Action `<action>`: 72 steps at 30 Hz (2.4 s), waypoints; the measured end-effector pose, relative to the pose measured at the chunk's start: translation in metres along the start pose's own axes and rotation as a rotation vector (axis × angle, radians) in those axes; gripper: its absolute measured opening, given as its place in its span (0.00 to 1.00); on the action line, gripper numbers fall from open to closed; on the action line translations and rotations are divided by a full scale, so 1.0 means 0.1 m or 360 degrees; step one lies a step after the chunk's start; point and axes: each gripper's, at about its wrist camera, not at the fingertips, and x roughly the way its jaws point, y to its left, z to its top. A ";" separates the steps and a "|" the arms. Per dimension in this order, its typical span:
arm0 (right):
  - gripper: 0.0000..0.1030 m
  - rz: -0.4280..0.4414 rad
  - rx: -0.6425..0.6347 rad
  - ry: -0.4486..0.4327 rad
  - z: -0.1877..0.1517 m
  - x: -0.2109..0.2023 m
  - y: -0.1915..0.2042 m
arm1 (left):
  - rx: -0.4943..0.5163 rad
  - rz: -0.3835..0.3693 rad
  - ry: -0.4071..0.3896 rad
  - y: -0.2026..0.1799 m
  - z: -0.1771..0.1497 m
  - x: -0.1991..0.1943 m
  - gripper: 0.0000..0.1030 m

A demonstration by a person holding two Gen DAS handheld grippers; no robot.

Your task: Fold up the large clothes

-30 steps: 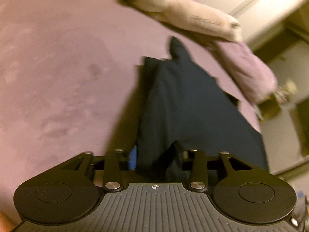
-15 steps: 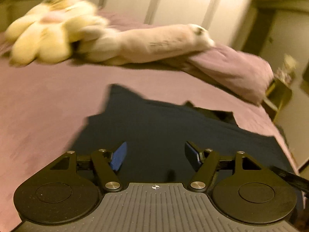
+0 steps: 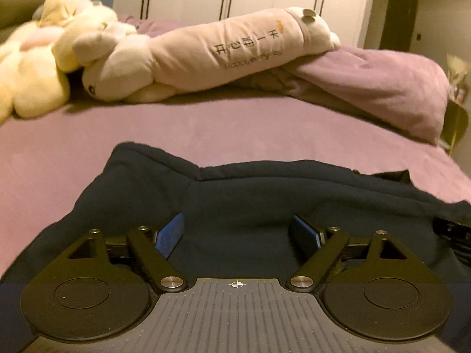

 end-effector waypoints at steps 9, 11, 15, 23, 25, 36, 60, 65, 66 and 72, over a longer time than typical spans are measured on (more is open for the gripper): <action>0.50 0.0028 0.0080 -0.0008 -0.07 -0.43 -0.24 | 0.0063 -0.0022 0.0027 0.02 -0.02 -0.17 0.85; 0.50 -0.0031 0.0094 -0.0050 -0.19 -0.68 -0.41 | 0.0130 -0.0036 0.0017 0.02 -0.07 -0.29 0.85; 0.49 -0.0118 0.0164 -0.0122 -0.48 -1.08 -0.76 | 0.0208 -0.0035 -0.0045 0.06 -0.22 -0.53 0.84; 0.49 -0.0325 -0.0030 -0.0075 -0.60 -1.57 -0.65 | 0.0200 0.0108 -0.0043 0.21 -0.38 -0.92 0.85; 0.47 -0.0275 0.0011 -0.0109 -0.59 -1.75 -0.61 | 0.0221 0.0133 -0.0032 0.21 -0.41 -1.04 0.86; 0.41 -0.0138 -0.0039 -0.0035 -0.76 -1.86 -0.53 | 0.0247 0.0173 0.0057 0.30 -0.63 -1.60 0.86; 0.42 -0.0397 0.0081 0.0077 -0.91 -2.35 -0.90 | -0.0341 0.0096 0.0229 1.18 -0.84 -2.05 0.91; 0.42 -0.0327 0.0101 0.0088 -0.85 -2.38 -0.77 | -0.0583 -0.0134 0.0306 1.46 -0.95 -2.22 0.89; 0.42 -0.0288 0.0084 0.0080 -0.83 -2.37 -0.70 | -0.0655 -0.0230 0.0332 1.51 -1.00 -2.24 0.89; 0.41 0.0005 -0.0056 0.0106 -0.81 -2.23 -0.06 | -0.0908 -0.0478 0.0392 1.50 -1.11 -2.18 0.90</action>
